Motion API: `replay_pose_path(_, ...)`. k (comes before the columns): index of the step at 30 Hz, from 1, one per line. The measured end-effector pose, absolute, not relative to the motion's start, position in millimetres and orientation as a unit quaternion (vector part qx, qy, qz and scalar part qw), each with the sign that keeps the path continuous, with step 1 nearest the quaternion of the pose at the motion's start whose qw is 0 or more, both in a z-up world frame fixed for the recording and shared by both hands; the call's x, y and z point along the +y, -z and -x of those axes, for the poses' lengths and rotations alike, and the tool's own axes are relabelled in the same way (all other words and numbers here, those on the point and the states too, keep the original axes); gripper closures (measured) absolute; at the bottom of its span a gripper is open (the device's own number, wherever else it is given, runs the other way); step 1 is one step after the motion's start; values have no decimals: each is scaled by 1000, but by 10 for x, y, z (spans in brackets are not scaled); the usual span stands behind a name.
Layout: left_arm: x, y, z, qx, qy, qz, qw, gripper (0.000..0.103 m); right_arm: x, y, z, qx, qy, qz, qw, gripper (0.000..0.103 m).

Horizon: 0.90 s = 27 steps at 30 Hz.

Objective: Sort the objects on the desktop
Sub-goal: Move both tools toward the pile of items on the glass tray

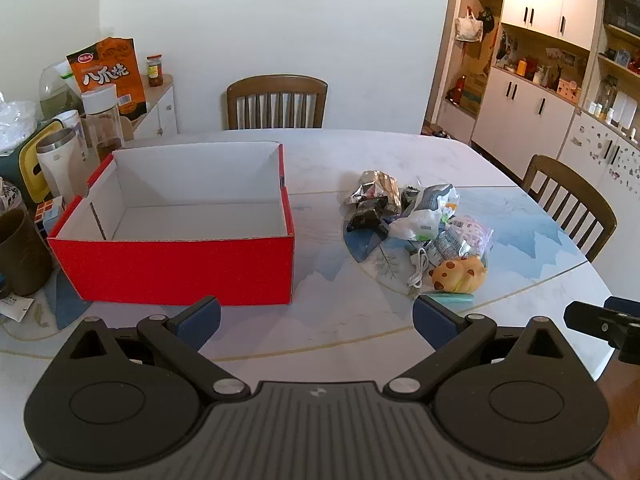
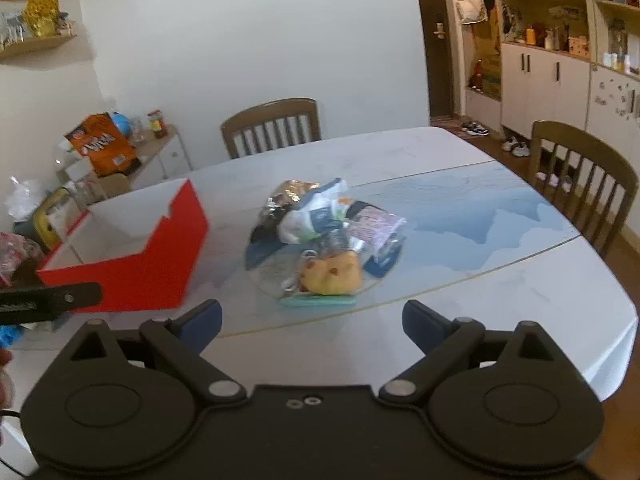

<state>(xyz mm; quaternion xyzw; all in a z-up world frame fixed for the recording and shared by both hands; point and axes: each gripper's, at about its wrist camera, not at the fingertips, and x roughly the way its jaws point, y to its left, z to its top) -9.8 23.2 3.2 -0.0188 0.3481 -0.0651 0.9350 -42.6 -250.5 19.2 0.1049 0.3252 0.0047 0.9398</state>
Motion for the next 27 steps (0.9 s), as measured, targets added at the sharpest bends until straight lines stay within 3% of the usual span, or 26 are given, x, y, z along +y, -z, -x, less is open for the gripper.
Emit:
replay_pose_path(4, 254, -38, 96, 348, 69, 17, 935, 0, -2481, -234, 467, 318, -7, -104, 942, 0)
replay_pose_path(21, 309, -43, 129, 338, 86, 11, 937, 0, -2320, -310, 474, 324, -63, -133, 935, 0)
replay_pose_path(27, 307, -40, 114, 336, 93, 11, 937, 0, -2184, -360, 467, 321, -75, -89, 940, 8)
